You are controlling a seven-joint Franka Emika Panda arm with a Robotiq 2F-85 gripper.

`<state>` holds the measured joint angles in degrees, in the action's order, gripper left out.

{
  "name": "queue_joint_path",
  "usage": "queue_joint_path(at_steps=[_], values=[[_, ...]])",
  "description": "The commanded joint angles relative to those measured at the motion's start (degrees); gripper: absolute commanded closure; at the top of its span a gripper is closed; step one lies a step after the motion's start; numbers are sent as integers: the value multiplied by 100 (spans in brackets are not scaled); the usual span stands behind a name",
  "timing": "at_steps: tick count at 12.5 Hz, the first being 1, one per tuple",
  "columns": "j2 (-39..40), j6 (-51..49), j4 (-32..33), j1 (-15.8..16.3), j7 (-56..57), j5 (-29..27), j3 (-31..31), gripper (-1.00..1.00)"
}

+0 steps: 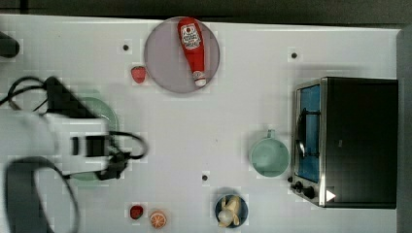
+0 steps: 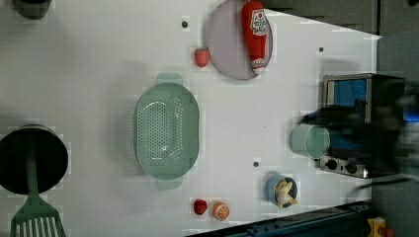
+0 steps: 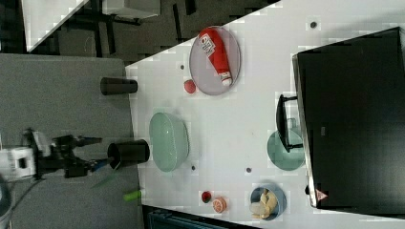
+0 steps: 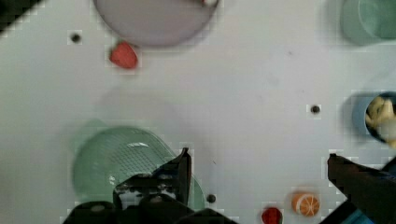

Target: Drag strainer left to right.

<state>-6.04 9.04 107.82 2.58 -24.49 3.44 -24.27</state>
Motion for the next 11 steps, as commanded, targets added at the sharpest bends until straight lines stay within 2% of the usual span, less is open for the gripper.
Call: queue_joint_path(at_steps=[1, 5, 11], values=[[523, 331, 166, -90, -1866, -81, -368, -100], [1477, 1408, 388, -68, -3556, -68, -747, -100], [2858, 3038, 724, 47, -5088, 81, -730, -100]])
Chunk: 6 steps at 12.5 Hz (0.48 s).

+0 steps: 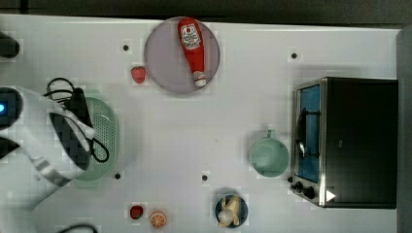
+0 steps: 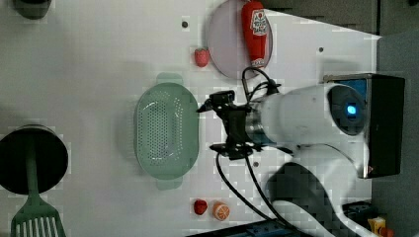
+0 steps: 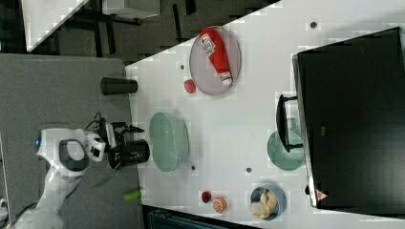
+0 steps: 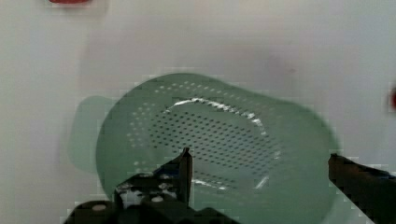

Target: Drag strainer left to right.

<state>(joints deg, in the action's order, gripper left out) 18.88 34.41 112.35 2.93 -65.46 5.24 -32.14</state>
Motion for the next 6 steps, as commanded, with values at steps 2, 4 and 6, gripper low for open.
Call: queue_joint_path(at_steps=[2, 4, 6], values=[[773, 1120, 336, 24, -1440, -30, 61, -100], [1072, 1694, 439, 25, -1463, 197, 107, -100], [1243, 2015, 617, 25, -1466, 471, 211, -100]])
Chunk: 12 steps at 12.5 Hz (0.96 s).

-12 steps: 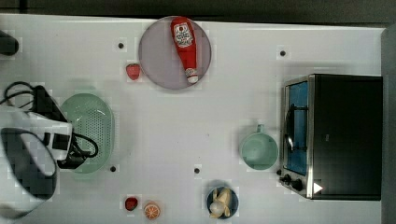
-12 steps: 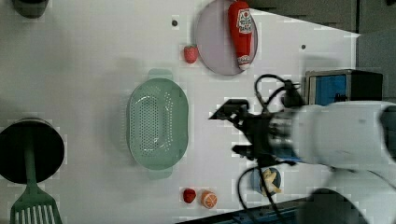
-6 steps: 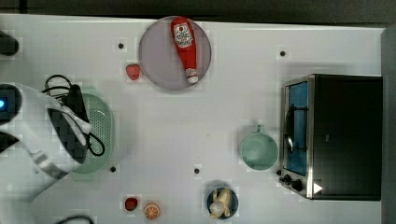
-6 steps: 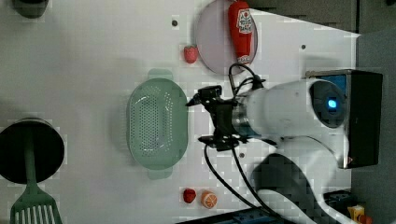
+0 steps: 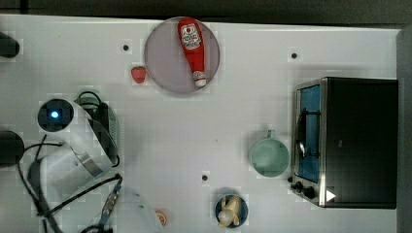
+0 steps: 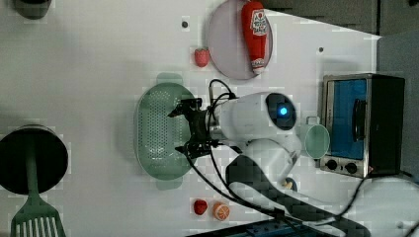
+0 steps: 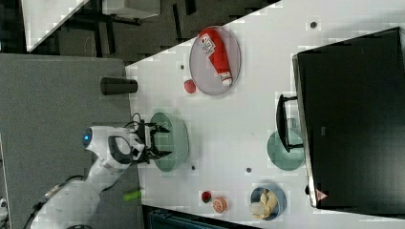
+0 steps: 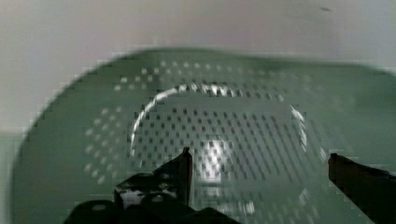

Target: Drag strainer left to right.

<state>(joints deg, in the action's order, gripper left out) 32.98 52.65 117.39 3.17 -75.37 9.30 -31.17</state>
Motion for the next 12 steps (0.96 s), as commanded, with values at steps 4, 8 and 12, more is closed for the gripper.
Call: queue_joint_path(at_steps=[4, 8, 12], values=[[-128, 500, 463, 2, -473, 320, 387, -100], [-121, 775, 571, -8, -475, 329, 612, -100], [-190, 802, 779, -57, -464, 390, 888, -100]])
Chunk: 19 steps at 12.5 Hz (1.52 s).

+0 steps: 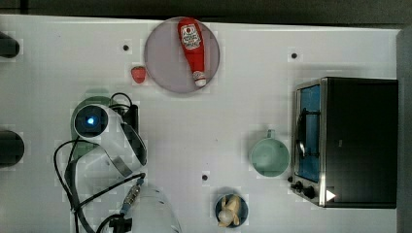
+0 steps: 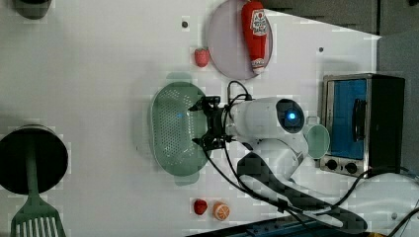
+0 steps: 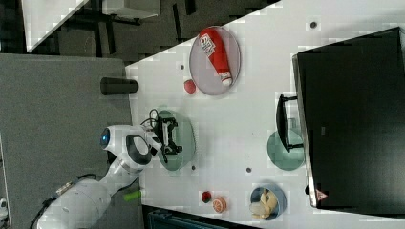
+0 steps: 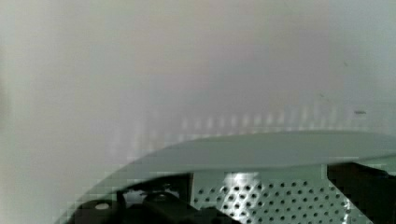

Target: Drag strainer left to right.

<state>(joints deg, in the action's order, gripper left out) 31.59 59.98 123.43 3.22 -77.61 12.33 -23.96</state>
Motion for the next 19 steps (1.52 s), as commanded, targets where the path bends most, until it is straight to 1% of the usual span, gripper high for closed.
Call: queue_joint_path(at_steps=[1, 6, 9, 16, 19], values=[[-111, 68, 239, -107, -238, 89, 215, -100], [-557, 83, 777, -482, 269, 90, 354, -100], [-712, 124, 971, -728, 677, 89, 498, -100], [-801, 170, 1114, -1206, 1645, 89, 987, -100], [-839, 203, 1134, -1368, 1857, 89, 1240, -100]])
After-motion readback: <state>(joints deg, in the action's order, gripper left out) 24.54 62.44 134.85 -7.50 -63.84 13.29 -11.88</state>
